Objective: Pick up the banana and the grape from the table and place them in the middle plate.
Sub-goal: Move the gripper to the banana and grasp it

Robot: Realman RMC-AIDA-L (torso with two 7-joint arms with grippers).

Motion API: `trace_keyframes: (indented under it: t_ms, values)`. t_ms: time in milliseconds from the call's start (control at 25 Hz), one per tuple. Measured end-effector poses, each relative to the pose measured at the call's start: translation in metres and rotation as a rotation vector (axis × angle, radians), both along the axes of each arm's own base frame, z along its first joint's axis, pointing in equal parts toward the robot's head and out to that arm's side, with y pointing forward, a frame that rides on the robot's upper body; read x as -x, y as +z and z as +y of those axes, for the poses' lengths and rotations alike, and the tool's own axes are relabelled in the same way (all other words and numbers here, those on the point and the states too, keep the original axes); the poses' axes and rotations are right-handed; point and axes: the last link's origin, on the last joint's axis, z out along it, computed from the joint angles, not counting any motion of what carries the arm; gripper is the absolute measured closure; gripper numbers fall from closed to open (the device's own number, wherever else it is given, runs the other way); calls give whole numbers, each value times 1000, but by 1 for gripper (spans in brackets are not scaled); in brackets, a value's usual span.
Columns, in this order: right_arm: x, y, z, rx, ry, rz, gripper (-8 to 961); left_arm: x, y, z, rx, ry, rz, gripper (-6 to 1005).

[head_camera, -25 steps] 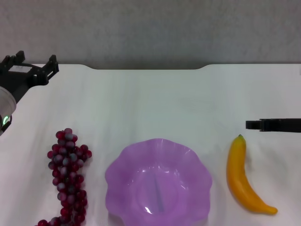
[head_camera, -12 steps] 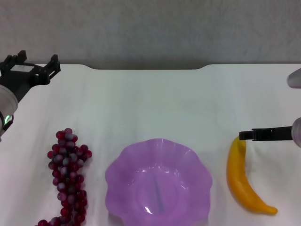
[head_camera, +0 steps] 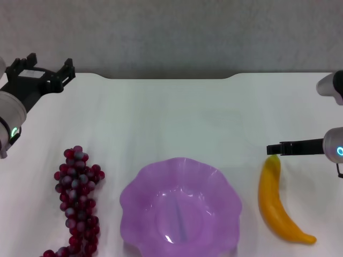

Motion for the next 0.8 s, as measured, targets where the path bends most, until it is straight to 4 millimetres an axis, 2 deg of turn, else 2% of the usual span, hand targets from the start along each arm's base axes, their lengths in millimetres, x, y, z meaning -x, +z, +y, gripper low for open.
trace_keyframes:
  t_ms: [800]
  values:
    - [-2,-18,0,67,-35,-16,338,-2,2,1,-5,-6,1,178]
